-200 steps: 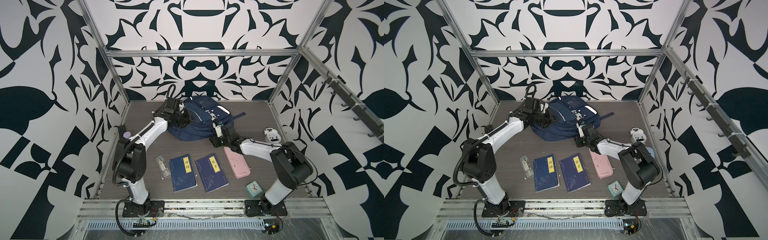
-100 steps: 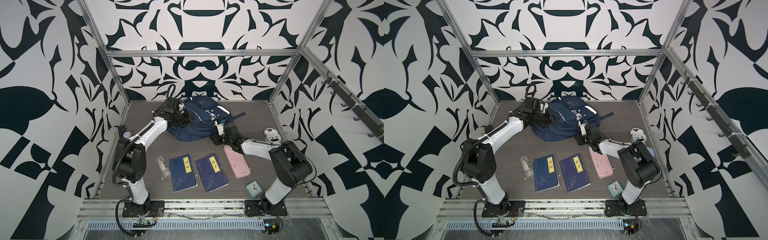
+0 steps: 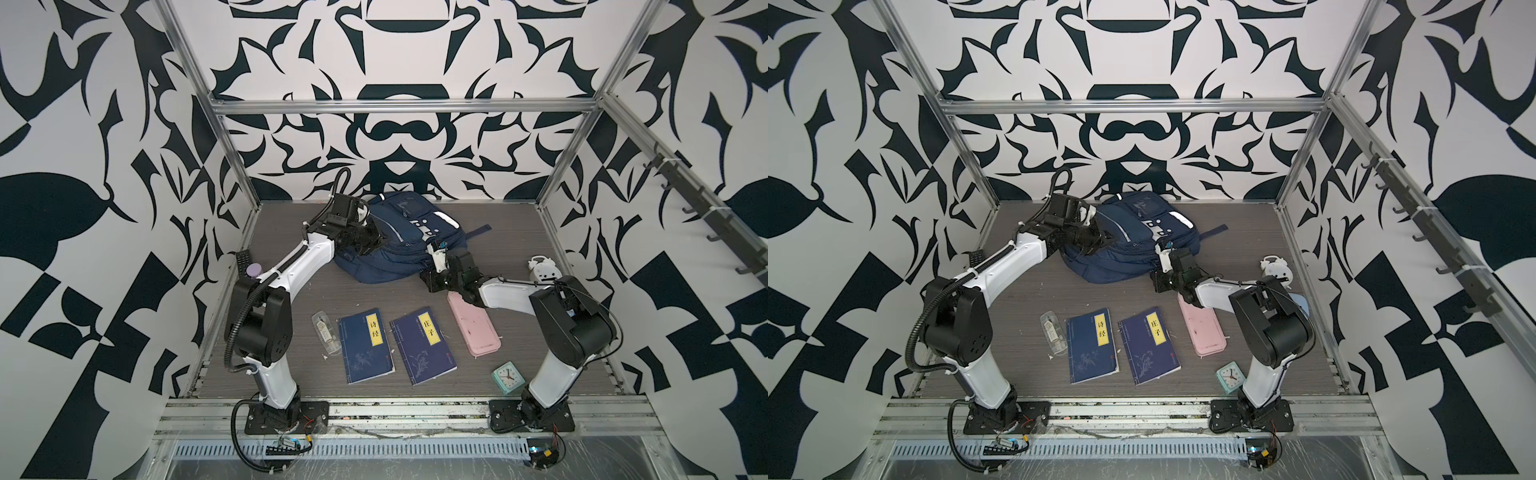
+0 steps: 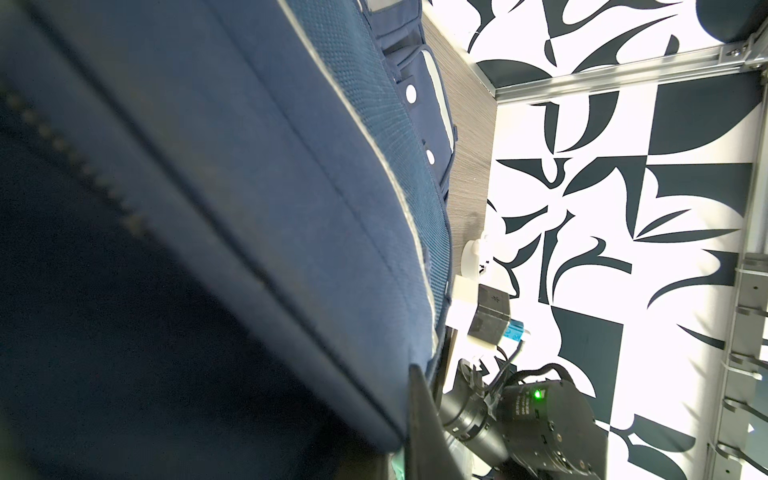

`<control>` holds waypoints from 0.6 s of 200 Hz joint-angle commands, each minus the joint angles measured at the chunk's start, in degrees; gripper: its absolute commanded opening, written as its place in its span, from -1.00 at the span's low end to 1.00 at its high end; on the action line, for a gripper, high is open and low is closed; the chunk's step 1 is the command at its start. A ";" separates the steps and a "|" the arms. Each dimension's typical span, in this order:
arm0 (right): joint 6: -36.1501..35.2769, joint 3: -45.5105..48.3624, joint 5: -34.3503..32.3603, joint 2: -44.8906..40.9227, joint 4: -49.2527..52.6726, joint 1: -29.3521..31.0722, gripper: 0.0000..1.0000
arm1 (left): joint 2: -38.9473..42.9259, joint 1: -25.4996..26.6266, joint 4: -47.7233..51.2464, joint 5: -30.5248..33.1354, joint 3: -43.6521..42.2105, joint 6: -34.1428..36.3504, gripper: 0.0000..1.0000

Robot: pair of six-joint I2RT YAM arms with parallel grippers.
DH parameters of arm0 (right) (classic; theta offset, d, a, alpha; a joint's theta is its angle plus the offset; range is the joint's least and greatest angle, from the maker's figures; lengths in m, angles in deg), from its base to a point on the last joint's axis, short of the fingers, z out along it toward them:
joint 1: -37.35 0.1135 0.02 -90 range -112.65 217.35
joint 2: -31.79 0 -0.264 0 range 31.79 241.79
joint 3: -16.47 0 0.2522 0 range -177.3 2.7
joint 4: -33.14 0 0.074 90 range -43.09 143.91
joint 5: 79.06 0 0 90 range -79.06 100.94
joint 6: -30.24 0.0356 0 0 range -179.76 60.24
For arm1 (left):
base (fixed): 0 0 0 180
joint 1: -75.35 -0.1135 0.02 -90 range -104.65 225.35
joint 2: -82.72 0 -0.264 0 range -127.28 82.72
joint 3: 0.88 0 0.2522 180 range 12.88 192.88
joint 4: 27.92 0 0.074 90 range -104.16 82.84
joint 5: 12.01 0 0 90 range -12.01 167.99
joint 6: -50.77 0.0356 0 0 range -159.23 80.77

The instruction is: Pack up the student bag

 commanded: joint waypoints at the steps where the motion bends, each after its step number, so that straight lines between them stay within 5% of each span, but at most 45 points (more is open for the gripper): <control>1: 0.20 0.66 1.20 -1.33 -1.70 -0.26 -0.60 | 1.72 -0.24 -3.41 -1.15 3.66 1.39 -1.00; 87: 0.04 2.92 1.84 -6.79 1.65 -0.18 -0.82 | 0.34 -0.28 -3.97 -0.75 4.27 0.98 -1.00; 120: -0.51 2.58 0.95 -6.19 1.81 -0.17 -0.36 | 0.40 -0.35 -4.46 -1.09 4.08 0.54 -1.00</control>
